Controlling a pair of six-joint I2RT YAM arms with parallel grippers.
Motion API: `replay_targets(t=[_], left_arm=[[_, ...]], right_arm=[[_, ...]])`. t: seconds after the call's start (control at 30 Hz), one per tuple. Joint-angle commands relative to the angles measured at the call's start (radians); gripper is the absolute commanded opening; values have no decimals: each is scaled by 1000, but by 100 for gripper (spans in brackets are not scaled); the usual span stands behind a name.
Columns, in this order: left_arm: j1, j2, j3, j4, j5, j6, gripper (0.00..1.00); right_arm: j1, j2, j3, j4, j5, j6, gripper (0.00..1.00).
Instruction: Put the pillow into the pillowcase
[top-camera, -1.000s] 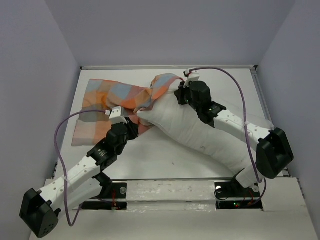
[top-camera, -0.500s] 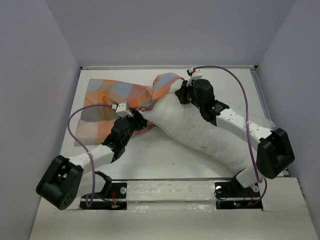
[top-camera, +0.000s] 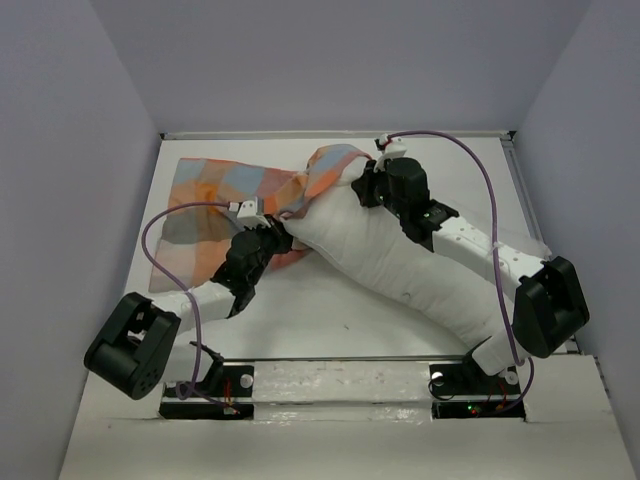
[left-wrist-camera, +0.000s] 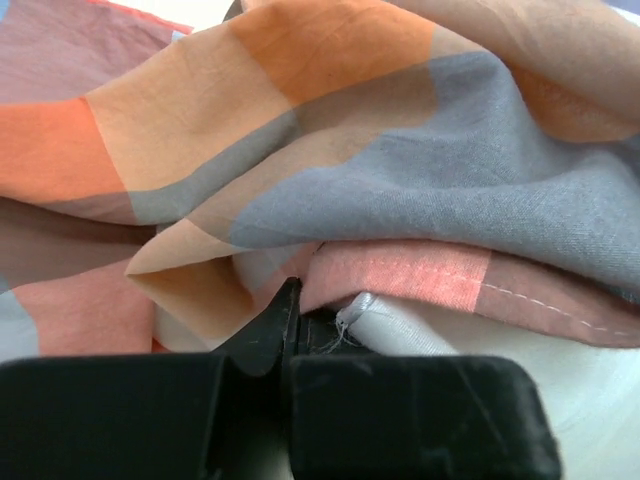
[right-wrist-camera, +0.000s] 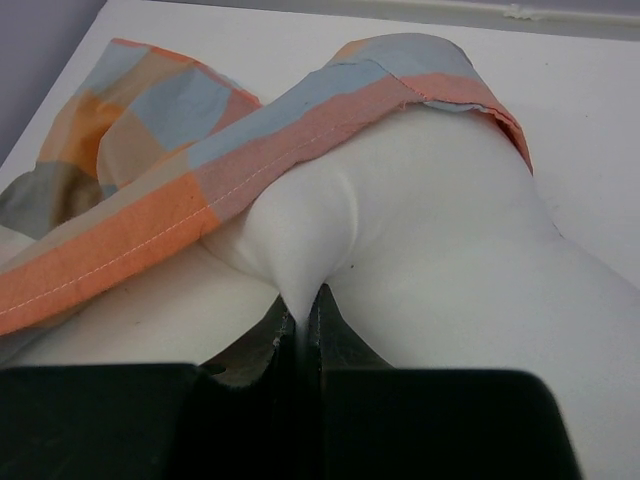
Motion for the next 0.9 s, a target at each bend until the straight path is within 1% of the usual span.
replay_targets(t=[0.0, 0.07, 0.1, 0.13, 0.17, 0.2, 0.23, 0.27, 0.3, 0.4, 0.43, 0.47, 0.53, 0.57, 0.6, 0.63, 0.67, 0.7, 0.73, 0.8, 0.87], left_arm=[[6, -108, 53, -28, -76, 34, 0], [5, -176, 13, -121, -79, 27, 0], [3, -249, -2, -155, -63, 22, 0], [2, -288, -16, -186, -55, 21, 0], [-3, -322, -33, -271, -43, 18, 0], [-9, -355, -39, -317, -36, 21, 0], [-27, -420, -43, -359, -39, 25, 0], [-37, -448, -48, -402, -47, 21, 0], [-44, -501, -54, -480, -49, 18, 0], [-92, -573, -37, -620, -58, 17, 0], [-119, -581, -11, -694, -87, 13, 0], [-191, -584, 5, -722, -143, 10, 0], [-242, -564, 42, -776, -165, -1, 0], [-271, -554, 76, -793, -138, -4, 0], [-281, -540, 93, -787, -121, 5, 0], [-290, -513, 143, -783, -112, 13, 0], [-300, -500, 174, -783, -102, 30, 0], [-326, -492, 203, -781, -98, 36, 0], [-343, -485, 257, -775, -90, 42, 0], [-377, -488, 301, -783, -61, 51, 0], [-414, -527, 351, -836, -64, 47, 0]], right_arm=[[5, -10, 85, 46, 52, 16, 0], [-4, 4, 108, 32, 109, 15, 0], [-4, 16, 133, 28, 194, 9, 0], [-4, 21, 145, 22, 241, -11, 0], [-4, 24, 158, 20, 339, -22, 0], [-4, 27, 167, 20, 385, -34, 0], [-4, 30, 188, 20, 420, -53, 0], [-4, 33, 197, 21, 451, -60, 0], [-4, 32, 205, 23, 491, -68, 0], [-4, 15, 188, 72, 534, -79, 0], [-4, 13, 187, 89, 554, -86, 0], [-4, 3, 173, 100, 588, -93, 0], [8, -10, 152, 136, 582, -94, 0], [40, -17, 120, 159, 555, -102, 0], [66, -14, 101, 191, 560, -120, 0], [98, -5, 86, 248, 576, -161, 0], [156, 8, 72, 273, 595, -181, 0], [179, 27, 61, 293, 638, -197, 0], [193, 68, 46, 317, 655, -203, 0], [204, 102, 43, 321, 697, -195, 0], [204, 122, 6, 397, 726, -226, 0]])
